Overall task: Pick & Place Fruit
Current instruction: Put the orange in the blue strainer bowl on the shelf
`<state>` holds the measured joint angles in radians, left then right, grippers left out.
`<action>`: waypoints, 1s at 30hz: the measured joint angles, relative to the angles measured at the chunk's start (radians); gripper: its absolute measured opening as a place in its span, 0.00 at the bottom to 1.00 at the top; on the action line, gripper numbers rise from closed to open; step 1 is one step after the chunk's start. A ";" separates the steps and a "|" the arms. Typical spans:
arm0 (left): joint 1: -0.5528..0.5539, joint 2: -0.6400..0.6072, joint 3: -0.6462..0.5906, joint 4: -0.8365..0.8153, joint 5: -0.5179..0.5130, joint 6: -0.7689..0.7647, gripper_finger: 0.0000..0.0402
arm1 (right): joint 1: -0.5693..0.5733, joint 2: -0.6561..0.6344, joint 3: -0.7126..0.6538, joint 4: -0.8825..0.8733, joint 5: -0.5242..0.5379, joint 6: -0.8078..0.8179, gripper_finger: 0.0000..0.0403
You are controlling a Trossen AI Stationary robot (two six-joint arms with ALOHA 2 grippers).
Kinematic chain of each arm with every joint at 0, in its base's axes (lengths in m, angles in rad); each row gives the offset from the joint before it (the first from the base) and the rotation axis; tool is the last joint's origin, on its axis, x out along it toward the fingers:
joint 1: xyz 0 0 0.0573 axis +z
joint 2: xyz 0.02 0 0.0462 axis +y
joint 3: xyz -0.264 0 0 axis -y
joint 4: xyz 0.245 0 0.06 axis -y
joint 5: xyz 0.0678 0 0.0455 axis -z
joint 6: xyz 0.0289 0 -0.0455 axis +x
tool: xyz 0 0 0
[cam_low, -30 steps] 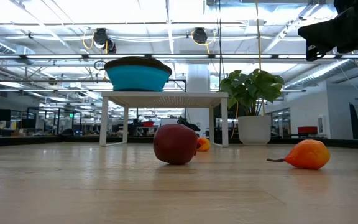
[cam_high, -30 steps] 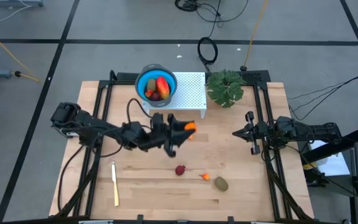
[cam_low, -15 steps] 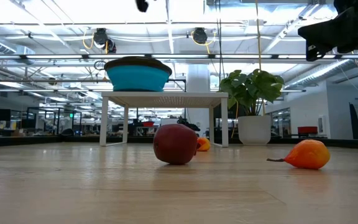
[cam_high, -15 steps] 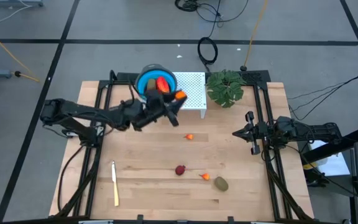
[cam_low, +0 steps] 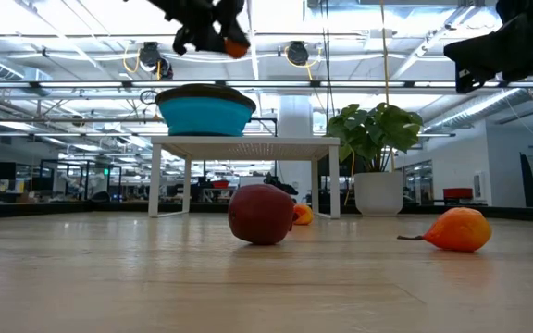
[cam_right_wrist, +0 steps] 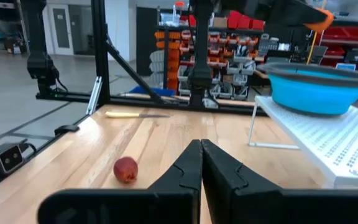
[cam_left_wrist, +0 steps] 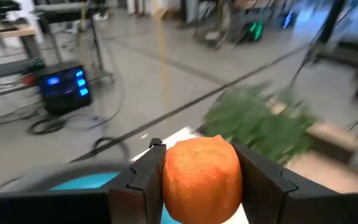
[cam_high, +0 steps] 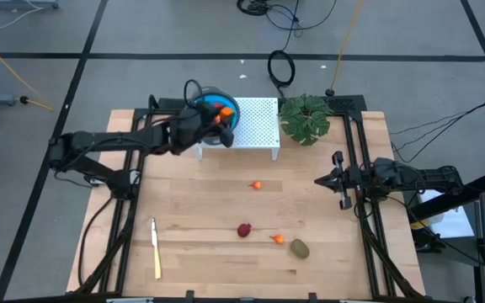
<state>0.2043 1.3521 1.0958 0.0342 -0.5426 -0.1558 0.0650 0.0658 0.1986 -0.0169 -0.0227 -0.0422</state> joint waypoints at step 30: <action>0.195 0.003 0.000 -0.395 0.158 -0.004 0.40 | 0.000 0.000 0.000 -0.042 0.005 0.004 0.00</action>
<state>0.3988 1.3552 1.0958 -0.3606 -0.3846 -0.1597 0.0654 0.0658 0.1986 -0.0587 -0.0181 -0.0382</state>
